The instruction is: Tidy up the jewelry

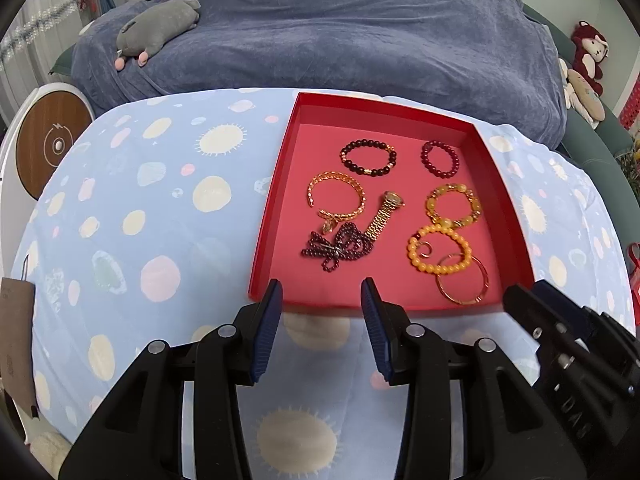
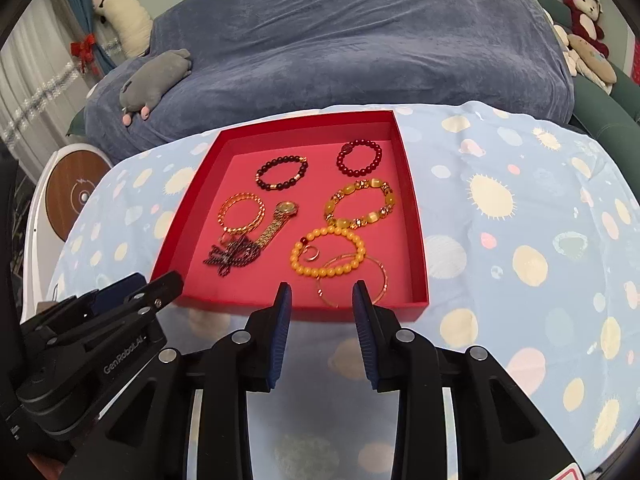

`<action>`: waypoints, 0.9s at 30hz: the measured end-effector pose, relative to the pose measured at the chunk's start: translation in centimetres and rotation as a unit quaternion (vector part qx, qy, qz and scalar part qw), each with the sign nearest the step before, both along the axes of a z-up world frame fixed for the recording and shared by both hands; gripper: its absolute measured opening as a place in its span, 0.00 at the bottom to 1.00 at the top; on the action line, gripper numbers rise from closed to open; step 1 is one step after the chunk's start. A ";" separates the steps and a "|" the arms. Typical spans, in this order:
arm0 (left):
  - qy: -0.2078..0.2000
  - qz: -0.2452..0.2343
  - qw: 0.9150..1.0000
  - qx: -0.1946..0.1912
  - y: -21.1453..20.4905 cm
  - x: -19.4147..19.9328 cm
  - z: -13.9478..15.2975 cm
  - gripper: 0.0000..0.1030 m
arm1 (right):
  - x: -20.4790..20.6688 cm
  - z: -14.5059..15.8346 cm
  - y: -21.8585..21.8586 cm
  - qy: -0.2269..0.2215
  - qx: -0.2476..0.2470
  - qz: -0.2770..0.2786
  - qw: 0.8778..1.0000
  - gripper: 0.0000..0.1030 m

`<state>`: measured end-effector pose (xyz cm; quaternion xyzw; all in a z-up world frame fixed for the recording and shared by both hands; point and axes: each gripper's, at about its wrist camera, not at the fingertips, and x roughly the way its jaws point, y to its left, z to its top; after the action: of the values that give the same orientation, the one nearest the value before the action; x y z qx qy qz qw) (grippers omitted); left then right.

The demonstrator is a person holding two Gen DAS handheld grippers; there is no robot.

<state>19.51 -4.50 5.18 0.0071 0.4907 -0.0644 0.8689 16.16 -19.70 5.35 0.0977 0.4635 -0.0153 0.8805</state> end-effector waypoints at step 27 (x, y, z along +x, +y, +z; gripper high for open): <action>-0.008 0.019 0.999 0.034 1.2 -8.1 1.0 0.74 | -7.8 0.9 0.2 0.012 -0.023 -0.026 0.999 0.71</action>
<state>11.38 -3.34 6.14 0.0279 0.4856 -0.0313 0.8732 8.40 -19.54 6.22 0.0896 0.4706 -0.0503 0.8763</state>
